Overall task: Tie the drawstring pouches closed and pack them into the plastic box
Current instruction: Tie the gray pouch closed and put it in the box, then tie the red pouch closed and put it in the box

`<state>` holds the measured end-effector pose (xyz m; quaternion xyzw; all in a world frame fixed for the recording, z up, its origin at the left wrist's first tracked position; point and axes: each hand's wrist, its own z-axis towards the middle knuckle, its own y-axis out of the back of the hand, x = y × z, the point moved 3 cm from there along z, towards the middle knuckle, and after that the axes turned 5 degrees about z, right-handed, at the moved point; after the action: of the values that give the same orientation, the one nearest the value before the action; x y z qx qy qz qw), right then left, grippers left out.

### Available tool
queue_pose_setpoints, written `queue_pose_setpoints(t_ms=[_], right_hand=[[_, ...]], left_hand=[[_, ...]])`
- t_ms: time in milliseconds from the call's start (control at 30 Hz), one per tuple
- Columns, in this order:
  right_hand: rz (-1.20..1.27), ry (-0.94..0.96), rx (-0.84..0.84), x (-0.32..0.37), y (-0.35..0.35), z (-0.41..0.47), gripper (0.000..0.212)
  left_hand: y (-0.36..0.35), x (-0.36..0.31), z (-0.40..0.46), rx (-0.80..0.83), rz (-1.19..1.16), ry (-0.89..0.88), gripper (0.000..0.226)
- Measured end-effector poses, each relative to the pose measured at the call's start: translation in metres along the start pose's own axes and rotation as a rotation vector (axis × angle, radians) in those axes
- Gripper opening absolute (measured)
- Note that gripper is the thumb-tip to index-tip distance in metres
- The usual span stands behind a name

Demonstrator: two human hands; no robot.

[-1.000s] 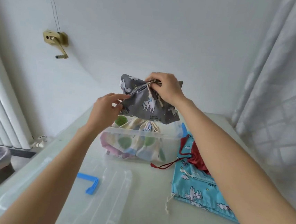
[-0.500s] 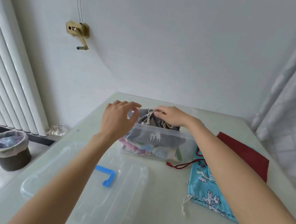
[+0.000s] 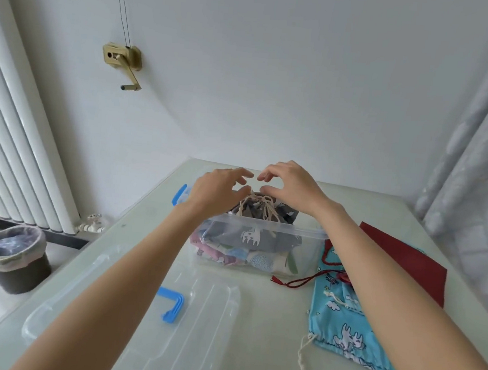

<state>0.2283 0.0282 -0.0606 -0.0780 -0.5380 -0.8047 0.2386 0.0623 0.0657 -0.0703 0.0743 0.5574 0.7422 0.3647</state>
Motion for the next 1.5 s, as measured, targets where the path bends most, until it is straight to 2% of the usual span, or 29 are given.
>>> queue_pose_setpoints(t_ms=[167,267,333,500,633,767,867,933,1067,1200,1300,1367,1500], right_hand=[[0.047,-0.012,-0.198,0.013,0.026,-0.05,0.015],[0.072,-0.054,-0.305,0.016,0.041,-0.111,0.014],[0.082,-0.119,-0.335,0.009,0.046,-0.153,0.013],[0.02,-0.37,-0.352,-0.038,0.05,-0.25,0.014],[-0.138,-0.572,-0.278,-0.084,0.051,-0.297,0.022],[-0.131,-0.638,-0.191,-0.106,0.051,-0.306,0.037],[-0.133,-0.645,-0.188,-0.112,0.042,-0.308,0.028],[-0.169,-0.64,-0.187,-0.116,0.038,-0.31,0.023],[-0.177,-0.637,-0.176,-0.121,0.039,-0.314,0.024],[-0.127,-0.658,-0.205,-0.12,0.042,-0.322,0.032],[-0.078,-0.606,-0.232,-0.116,0.05,-0.326,0.027],[-0.089,-0.54,-0.219,-0.11,0.053,-0.324,0.022],[-0.192,-0.456,-0.16,-0.095,0.049,-0.319,0.029]], left_hand=[[0.006,-0.037,-0.034,-0.397,-0.149,-0.072,0.02],[-0.006,-0.074,-0.067,-0.443,-0.268,-0.172,0.018],[-0.023,-0.098,-0.086,-0.371,-0.331,-0.213,0.017],[-0.099,-0.155,-0.111,-0.02,-0.413,-0.248,0.027],[-0.14,-0.18,-0.101,0.098,-0.311,-0.217,0.036],[-0.159,-0.186,-0.077,0.163,-0.17,-0.19,0.046],[-0.167,-0.182,-0.069,0.243,0.003,-0.135,0.06],[-0.172,-0.175,-0.066,0.25,0.048,-0.122,0.062],[-0.18,-0.171,-0.063,0.204,0.017,-0.151,0.052],[-0.166,-0.171,-0.067,0.12,-0.128,-0.165,0.048],[-0.143,-0.164,-0.081,0.06,-0.266,-0.165,0.046],[-0.129,-0.156,-0.096,0.083,-0.296,-0.173,0.043],[-0.121,-0.131,-0.126,0.174,-0.279,-0.136,0.032]])
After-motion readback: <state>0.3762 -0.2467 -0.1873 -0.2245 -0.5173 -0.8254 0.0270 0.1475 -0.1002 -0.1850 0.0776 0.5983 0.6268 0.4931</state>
